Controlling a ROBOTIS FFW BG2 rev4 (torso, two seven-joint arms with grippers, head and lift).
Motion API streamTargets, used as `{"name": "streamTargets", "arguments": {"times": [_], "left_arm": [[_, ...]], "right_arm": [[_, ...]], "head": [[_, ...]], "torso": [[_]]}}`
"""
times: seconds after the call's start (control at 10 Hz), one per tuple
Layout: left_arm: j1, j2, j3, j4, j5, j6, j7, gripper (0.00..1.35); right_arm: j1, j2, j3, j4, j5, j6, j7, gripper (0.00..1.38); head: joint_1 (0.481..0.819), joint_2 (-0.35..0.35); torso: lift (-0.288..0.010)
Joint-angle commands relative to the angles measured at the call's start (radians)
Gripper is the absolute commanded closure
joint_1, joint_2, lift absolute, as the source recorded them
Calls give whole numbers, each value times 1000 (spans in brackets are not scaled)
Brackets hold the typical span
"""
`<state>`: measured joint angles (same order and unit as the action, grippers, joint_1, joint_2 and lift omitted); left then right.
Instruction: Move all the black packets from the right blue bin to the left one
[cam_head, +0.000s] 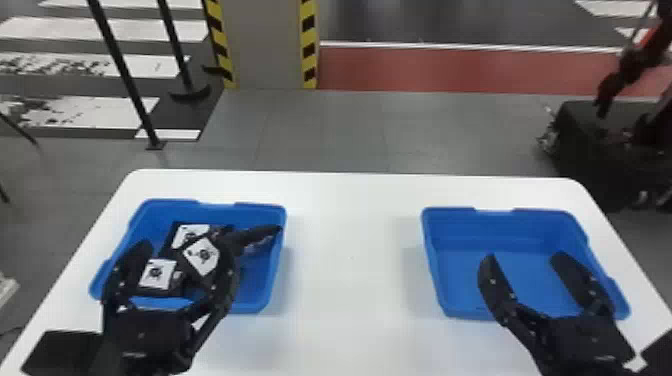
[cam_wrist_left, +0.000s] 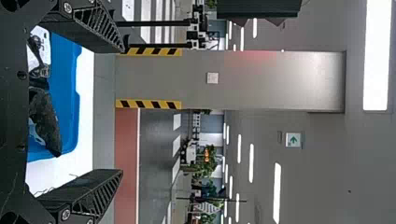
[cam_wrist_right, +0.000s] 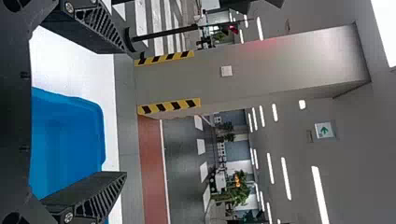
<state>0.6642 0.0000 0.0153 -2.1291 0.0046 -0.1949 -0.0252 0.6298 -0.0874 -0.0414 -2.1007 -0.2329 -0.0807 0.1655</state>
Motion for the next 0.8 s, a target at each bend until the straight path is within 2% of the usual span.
{"name": "streamTargets", "arguments": {"times": [0.0,0.7], "left_arm": [[1,-3,-2,0,1,13,-1,108],[6,-3,-3,0,14,8,1,110]], "right_arm": [[1,-2,0,-1,-3,2,-1,91],[1,0,0,-1,0,2,-1,91]], "head": [[695,10],[695,9]], "torso": [[-110],[-110]]}}
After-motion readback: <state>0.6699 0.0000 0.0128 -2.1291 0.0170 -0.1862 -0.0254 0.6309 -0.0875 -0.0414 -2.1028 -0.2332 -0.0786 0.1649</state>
